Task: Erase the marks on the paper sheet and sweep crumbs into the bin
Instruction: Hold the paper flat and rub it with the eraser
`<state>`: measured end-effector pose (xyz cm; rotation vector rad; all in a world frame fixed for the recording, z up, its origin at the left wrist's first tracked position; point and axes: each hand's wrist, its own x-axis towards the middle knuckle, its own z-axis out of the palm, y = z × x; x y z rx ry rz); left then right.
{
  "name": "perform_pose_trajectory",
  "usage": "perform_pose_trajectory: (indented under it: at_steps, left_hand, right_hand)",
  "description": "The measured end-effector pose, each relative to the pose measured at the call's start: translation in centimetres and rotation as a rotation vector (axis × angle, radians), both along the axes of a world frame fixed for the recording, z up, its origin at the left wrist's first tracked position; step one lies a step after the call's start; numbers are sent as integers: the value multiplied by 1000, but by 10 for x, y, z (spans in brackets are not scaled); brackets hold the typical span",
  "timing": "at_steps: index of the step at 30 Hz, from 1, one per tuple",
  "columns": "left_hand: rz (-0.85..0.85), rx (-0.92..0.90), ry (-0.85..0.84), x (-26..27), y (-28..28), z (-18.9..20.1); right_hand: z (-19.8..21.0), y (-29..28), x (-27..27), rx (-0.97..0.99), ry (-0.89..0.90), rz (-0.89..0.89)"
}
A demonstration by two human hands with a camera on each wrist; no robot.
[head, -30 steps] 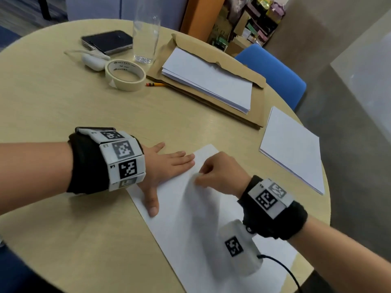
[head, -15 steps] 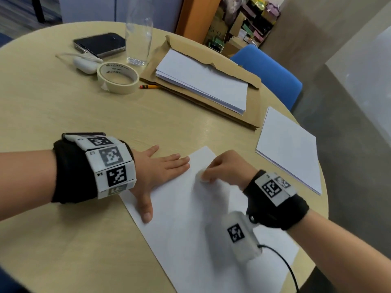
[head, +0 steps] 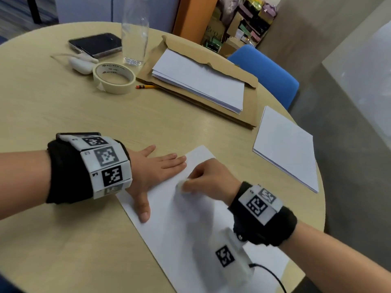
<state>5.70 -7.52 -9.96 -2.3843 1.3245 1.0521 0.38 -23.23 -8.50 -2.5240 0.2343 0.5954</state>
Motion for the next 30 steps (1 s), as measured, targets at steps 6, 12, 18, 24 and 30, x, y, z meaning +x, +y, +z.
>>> perform_pose_trajectory:
  at_steps: [6,12,18,24,30]
  left_hand:
    - [-4,14,-13,-2,-1,1]
    - [-5,-18,-14,-1,-1,-2]
    - [5,-27,-17,-3,-1,2]
    - [36,-44,-53,-6,2,-2]
    - [211,-99,-166,-23,-1,-9]
  right_hand:
    - [7,-45,32,-82,-117,-276]
    - [3,24,-15,-15,-29,130]
    - [5,-16,16,-16,-58,-127]
    - [3,-56,27,-30,-235,-371]
    - [-2,-75,-2,868,-85,-851]
